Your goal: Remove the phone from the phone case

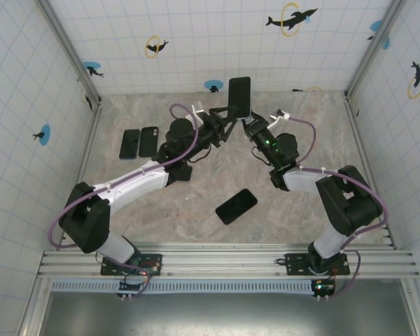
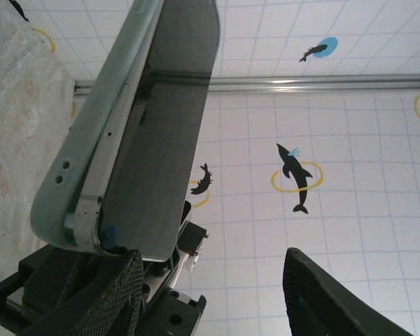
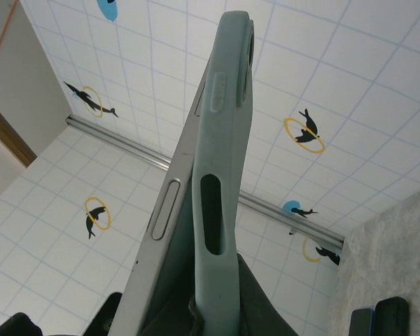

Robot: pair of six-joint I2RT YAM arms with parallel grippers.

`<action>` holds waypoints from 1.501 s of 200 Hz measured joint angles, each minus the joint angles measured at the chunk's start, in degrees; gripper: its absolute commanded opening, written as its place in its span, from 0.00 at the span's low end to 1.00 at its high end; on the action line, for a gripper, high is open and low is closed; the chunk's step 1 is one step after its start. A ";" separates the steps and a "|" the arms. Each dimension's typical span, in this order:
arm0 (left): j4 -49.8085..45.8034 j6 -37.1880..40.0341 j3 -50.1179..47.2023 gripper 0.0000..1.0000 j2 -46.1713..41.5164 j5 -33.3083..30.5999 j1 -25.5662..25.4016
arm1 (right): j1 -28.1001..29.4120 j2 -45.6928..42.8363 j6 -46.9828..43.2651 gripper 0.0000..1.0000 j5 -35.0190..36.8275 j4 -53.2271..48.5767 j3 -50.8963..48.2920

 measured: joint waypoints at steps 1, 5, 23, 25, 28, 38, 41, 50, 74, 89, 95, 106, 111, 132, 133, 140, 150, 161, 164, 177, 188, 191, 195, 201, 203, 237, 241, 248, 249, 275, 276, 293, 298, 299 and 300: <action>0.00 0.02 0.00 0.53 0.00 0.00 0.00 | -0.02 0.00 0.00 0.00 0.00 0.02 0.00; -0.11 -0.15 0.00 0.53 0.00 -0.02 -0.04 | -0.02 0.04 -0.02 0.00 0.00 0.07 0.00; -0.44 -0.57 0.00 0.51 0.02 0.20 -0.15 | -0.04 0.20 0.02 0.00 0.13 0.48 0.00; -0.44 -0.57 0.00 0.51 0.04 0.20 -0.15 | -0.02 0.20 0.02 0.00 0.13 0.57 0.00; -0.44 -0.59 0.00 0.51 0.07 0.22 -0.15 | -0.04 0.22 0.07 0.00 0.15 0.57 0.00; -0.44 -0.61 0.00 0.51 0.17 0.39 -0.15 | -0.02 0.22 0.20 0.00 0.15 0.92 0.00; -0.42 -0.59 0.00 0.50 0.24 0.44 -0.15 | -0.02 0.22 0.24 0.00 0.15 1.05 0.00; -0.39 -0.61 0.00 0.49 0.52 0.50 -0.15 | -0.02 0.22 0.37 0.00 0.15 1.44 0.00; -0.42 -0.81 0.00 0.48 1.51 0.85 -0.17 | -0.04 0.22 0.55 0.00 0.15 1.79 0.00; -0.42 -0.83 0.00 0.48 1.57 0.83 -0.37 | -0.04 0.26 0.68 0.00 0.13 1.79 0.00; -0.33 -0.83 0.00 0.48 1.57 0.83 -0.37 | -0.04 0.28 0.81 0.00 0.02 1.90 0.00; -0.28 -0.83 0.00 0.47 1.57 0.81 -0.44 | -0.04 0.35 0.85 0.00 -0.15 2.14 0.00; -0.28 -0.83 0.00 0.47 1.57 0.81 -0.42 | -0.04 0.39 0.87 0.00 -0.22 2.19 0.00; 0.28 -1.01 0.00 0.46 1.57 0.81 -0.42 | -0.02 0.52 1.03 0.00 -0.37 2.25 -0.02; 0.31 -1.01 0.00 0.46 1.57 0.81 -0.42 | -0.02 0.55 1.03 0.00 -0.39 2.25 -0.02; 0.52 -1.03 0.00 0.45 1.57 0.79 -0.42 | -0.02 0.57 1.03 0.00 -0.50 2.23 -0.02; 0.85 -1.14 0.00 0.44 1.57 0.70 -0.42 | 0.00 0.57 1.03 0.00 -0.63 2.34 -0.02; 1.29 -1.40 0.00 0.44 1.57 0.50 -0.42 | 0.00 0.57 1.03 0.00 -0.92 2.58 -0.02; 1.38 -1.46 0.00 0.44 1.57 0.42 -0.42 | 0.00 0.57 1.01 0.00 -0.96 2.62 -0.02; 1.36 -1.64 0.00 0.44 1.57 0.31 -0.42 | 0.00 0.57 1.03 0.00 -1.14 2.78 -0.02; 1.38 -1.66 0.00 0.45 1.68 0.17 -0.42 | 0.02 0.57 1.03 0.00 -1.31 2.89 -0.02; 1.38 -1.66 0.00 0.45 1.75 0.17 -0.42 | 0.02 0.57 1.07 0.00 -1.38 2.95 -0.02; 1.36 -1.68 0.00 0.45 1.79 0.15 -0.42 | 0.09 0.57 1.03 0.00 -1.42 3.06 -0.02; 1.36 -1.68 0.00 0.45 1.92 0.13 -0.42 | 0.15 0.57 0.98 0.00 -1.44 3.08 -0.02; 1.36 -1.70 0.00 0.45 1.99 0.13 -0.42 | 0.22 0.57 1.01 0.00 -1.46 3.08 -0.02; 1.11 -2.14 0.00 0.43 2.16 -1.68 -0.44 | 1.57 0.31 -0.48 0.00 -0.09 3.06 -1.14; 1.11 -2.21 0.00 0.43 2.16 -2.03 -0.42 | 1.79 0.20 -0.70 0.00 0.28 3.06 -1.40; 1.05 -2.36 0.00 0.42 2.23 -2.84 -0.44 | 2.27 -0.11 -1.05 0.00 1.09 3.06 -1.99; 1.05 -2.34 0.00 0.41 2.23 -2.91 -0.42 | 2.38 -0.20 -1.11 0.00 1.31 3.06 -2.12; 0.83 -2.99 0.00 0.36 2.40 -5.40 -0.42 | 4.52 -1.55 -2.32 0.00 4.79 3.10 -4.28; 0.83 -2.99 0.00 0.36 2.43 -5.57 -0.42 | 4.57 -1.60 -2.36 0.00 4.92 3.10 -4.33; 0.72 -3.74 0.00 0.30 2.43 -6.86 -0.46 | 5.68 -2.14 -3.04 0.00 6.86 3.23 -4.96; 0.74 -3.85 0.00 0.30 2.43 -7.17 -0.48 | 5.92 -2.16 -3.26 0.00 7.28 3.30 -4.96; 0.74 -3.89 0.00 0.29 2.43 -7.26 -0.48 | 5.97 -2.19 -3.28 0.00 7.32 3.30 -4.96; 0.74 -4.00 0.00 0.29 2.43 -7.32 -0.48 | 6.01 -2.19 -3.30 0.00 7.32 3.30 -4.96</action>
